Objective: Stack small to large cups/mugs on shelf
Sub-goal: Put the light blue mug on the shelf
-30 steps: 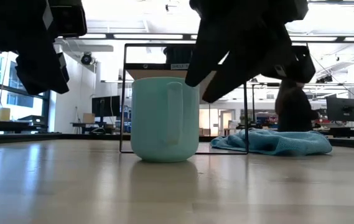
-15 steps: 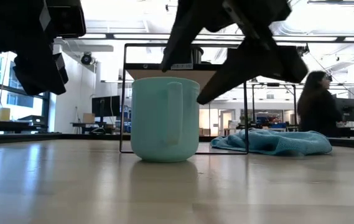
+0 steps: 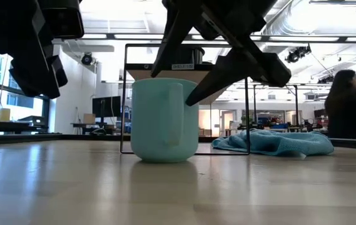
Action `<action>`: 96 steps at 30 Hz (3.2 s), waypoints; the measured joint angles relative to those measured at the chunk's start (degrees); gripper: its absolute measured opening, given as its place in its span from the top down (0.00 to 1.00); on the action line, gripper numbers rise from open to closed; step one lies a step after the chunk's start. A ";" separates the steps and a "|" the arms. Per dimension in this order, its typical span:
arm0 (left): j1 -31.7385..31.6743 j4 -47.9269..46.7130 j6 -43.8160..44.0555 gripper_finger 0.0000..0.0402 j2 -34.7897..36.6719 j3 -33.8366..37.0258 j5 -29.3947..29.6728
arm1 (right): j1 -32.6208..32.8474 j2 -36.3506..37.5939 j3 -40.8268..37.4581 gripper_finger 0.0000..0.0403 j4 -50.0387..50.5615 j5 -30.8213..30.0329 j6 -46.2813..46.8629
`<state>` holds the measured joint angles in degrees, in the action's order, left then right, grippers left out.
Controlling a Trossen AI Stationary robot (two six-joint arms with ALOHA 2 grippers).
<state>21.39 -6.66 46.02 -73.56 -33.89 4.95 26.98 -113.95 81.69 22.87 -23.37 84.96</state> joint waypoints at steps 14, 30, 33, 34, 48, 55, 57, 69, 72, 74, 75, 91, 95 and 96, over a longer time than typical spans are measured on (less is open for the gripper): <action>0.00 -0.60 -0.76 0.55 0.00 0.00 1.38 | -0.11 -1.68 0.00 0.63 0.05 2.46 1.63; 0.00 -0.87 -0.57 0.55 -0.02 0.00 2.21 | 1.29 -1.66 0.11 0.94 2.56 6.08 -2.72; -0.02 -0.87 -0.32 0.55 -0.02 0.00 2.21 | 1.92 -1.21 0.11 0.94 4.34 6.90 -3.13; 0.00 -0.87 -0.15 0.55 -0.02 0.00 2.21 | 2.17 -0.89 0.11 0.95 4.79 7.37 -3.77; 0.00 0.02 1.21 0.55 -0.02 0.00 3.28 | 4.17 11.19 0.02 0.95 17.14 10.02 -13.72; -0.02 0.81 2.69 0.55 -0.02 0.00 3.28 | 2.86 18.35 0.02 0.95 23.36 13.36 -20.98; -0.01 0.82 3.29 0.55 -0.02 0.00 3.29 | 2.41 20.44 0.02 0.95 25.06 13.62 -22.72; 0.00 4.57 6.91 0.55 -0.02 -0.02 3.28 | -1.72 30.98 0.00 0.95 33.91 19.49 -37.42; 0.00 6.14 7.87 0.55 -0.02 -0.04 3.27 | -3.03 32.78 0.00 0.95 35.64 21.26 -41.83; 0.00 7.15 8.48 0.55 -0.02 -0.04 3.27 | -4.01 33.81 0.00 0.95 36.83 22.45 -44.64; 0.00 7.72 8.67 0.55 -0.02 -0.04 3.27 | -4.54 34.25 0.00 0.95 37.58 22.86 -45.74; 0.00 9.94 7.20 0.55 -0.02 -0.04 5.47 | -17.13 37.16 1.71 0.95 42.65 26.88 -61.41; 0.00 9.88 4.88 0.55 -0.02 -0.04 7.39 | -21.17 37.07 5.30 0.95 44.12 26.89 -66.04; 0.00 9.89 3.87 0.55 -0.02 -0.04 7.84 | -22.13 37.07 6.49 0.95 44.65 26.86 -67.48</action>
<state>21.39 3.24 49.89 -73.58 -33.93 12.79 4.86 -76.88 88.18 67.53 3.49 17.48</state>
